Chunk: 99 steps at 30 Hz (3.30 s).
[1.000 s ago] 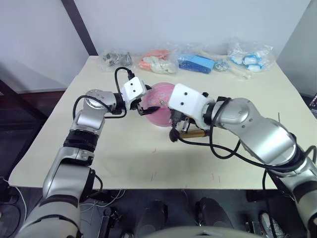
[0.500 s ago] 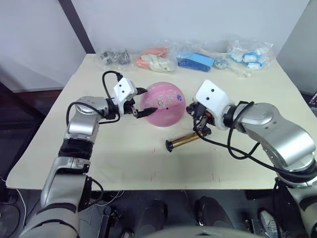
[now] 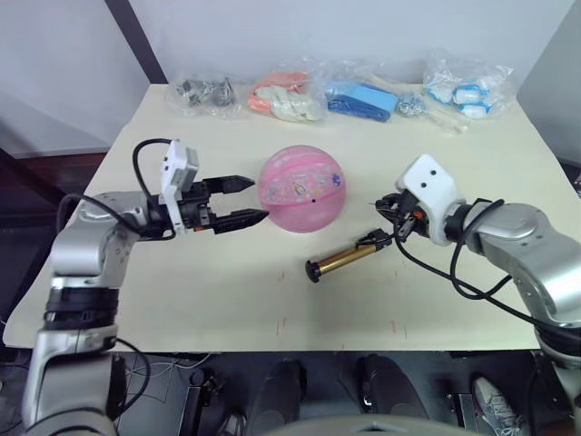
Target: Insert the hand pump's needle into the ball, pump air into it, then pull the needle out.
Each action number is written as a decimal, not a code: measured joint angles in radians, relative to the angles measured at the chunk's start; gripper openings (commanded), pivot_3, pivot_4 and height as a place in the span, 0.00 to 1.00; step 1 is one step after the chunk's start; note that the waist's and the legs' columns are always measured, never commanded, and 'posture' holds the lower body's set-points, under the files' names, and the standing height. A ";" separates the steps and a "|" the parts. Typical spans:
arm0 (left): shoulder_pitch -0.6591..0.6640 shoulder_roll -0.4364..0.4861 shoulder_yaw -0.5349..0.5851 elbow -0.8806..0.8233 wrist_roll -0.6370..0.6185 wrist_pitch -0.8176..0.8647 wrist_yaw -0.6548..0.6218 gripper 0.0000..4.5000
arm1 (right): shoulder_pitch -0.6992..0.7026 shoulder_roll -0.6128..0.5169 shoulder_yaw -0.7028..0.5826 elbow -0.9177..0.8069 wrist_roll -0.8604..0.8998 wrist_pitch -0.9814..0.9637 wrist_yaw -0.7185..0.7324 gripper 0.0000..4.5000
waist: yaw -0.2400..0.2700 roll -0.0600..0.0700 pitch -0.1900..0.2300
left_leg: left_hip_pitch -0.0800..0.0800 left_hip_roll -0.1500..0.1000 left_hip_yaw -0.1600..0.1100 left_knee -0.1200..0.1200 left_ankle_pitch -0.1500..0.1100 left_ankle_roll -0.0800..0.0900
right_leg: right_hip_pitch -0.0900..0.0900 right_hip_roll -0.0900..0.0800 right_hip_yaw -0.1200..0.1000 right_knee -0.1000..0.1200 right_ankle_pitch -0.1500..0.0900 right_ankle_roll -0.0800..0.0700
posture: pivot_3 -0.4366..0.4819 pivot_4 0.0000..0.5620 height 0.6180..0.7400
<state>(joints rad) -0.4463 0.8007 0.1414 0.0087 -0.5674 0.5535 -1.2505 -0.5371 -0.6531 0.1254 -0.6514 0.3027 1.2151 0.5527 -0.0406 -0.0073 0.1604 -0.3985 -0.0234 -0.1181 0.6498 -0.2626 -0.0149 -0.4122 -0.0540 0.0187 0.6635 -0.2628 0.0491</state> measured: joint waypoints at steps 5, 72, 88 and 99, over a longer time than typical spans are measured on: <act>0.131 -0.018 0.049 -0.083 -0.069 -0.013 -0.023 1.00 | 0.060 -0.103 -0.098 0.045 0.011 -0.030 0.029 0.08 | 0.004 0.000 0.003 | 0.000 0.000 0.002 0.000 0.000 0.000 | 0.001 0.000 -0.001 0.000 0.000 0.000 | 0.48 0.27 1.00; 0.242 -0.094 0.000 -0.093 -0.081 -0.123 -0.034 1.00 | 0.630 -0.128 -0.528 0.068 0.308 -0.049 -0.003 0.99 | 0.006 -0.001 0.005 | 0.009 0.001 0.015 0.005 0.000 0.001 | 0.003 0.002 0.009 0.014 0.000 0.000 | 0.48 0.27 1.00; 0.239 -0.094 -0.003 -0.078 -0.082 -0.126 -0.045 1.00 | 0.672 -0.103 -0.606 0.000 0.429 -0.205 0.105 0.99 | 0.006 -0.003 0.006 | 0.017 0.004 0.017 0.005 0.000 0.001 | 0.009 0.005 0.010 0.013 0.000 0.000 | 0.48 0.27 1.00; 0.355 -0.094 0.057 -0.100 -0.084 -0.126 0.020 1.00 | 0.831 -0.019 -0.670 -0.005 0.373 -0.545 0.205 0.99 | 0.006 -0.004 0.006 | 0.017 0.008 0.019 0.004 0.000 0.001 | 0.009 0.005 0.012 0.013 0.000 0.000 | 0.48 0.27 1.00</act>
<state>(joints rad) -0.0917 0.7069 0.1980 -0.0912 -0.6509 0.4278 -1.2301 0.2940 -0.6720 -0.5441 -0.6567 0.6758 0.6698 0.7582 -0.0345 -0.0110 0.1666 -0.3810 -0.0154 -0.0991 0.6542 -0.2627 -0.0141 -0.4033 -0.0494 0.0312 0.6763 -0.2627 0.0489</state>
